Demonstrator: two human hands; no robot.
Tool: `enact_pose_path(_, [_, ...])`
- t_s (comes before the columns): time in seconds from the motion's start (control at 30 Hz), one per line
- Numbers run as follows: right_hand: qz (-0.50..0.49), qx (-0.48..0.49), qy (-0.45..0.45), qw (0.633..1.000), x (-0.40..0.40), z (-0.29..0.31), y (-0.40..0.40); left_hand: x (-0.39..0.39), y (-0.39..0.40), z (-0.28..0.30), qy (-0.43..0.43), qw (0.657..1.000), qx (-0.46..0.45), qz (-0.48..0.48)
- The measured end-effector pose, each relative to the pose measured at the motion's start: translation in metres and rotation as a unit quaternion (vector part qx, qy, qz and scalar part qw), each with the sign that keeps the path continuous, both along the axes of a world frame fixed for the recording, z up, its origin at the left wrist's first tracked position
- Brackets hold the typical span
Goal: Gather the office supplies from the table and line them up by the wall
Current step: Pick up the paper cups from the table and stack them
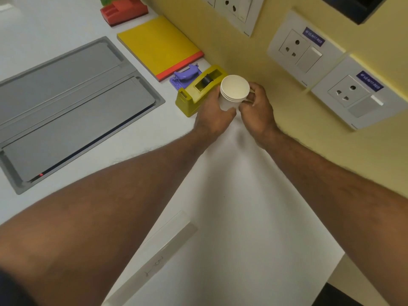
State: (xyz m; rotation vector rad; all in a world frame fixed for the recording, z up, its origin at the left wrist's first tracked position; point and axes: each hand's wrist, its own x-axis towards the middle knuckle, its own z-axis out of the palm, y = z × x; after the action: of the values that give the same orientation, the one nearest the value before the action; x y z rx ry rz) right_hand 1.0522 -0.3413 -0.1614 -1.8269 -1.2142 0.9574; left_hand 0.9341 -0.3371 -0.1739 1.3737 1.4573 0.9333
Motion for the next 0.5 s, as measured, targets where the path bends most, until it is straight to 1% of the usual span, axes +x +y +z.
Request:
enact_pose_path(0.13, [-0.013,-0.001,0.008,1.000,-0.004,0.010,-0.022,-0.010,-0.017,0.016,0.006,1.000,-0.008,-0.015])
enact_pose_path(0.23, [-0.026,-0.008,0.015,1.000,-0.008,0.023,-0.050,-0.019,-0.045,0.032,0.018,0.999,-0.026,-0.023])
enact_pose_path(0.5, [-0.022,-0.061,0.043,0.997,-0.036,0.068,-0.175,-0.056,-0.164,0.071,0.000,0.996,-0.089,-0.023])
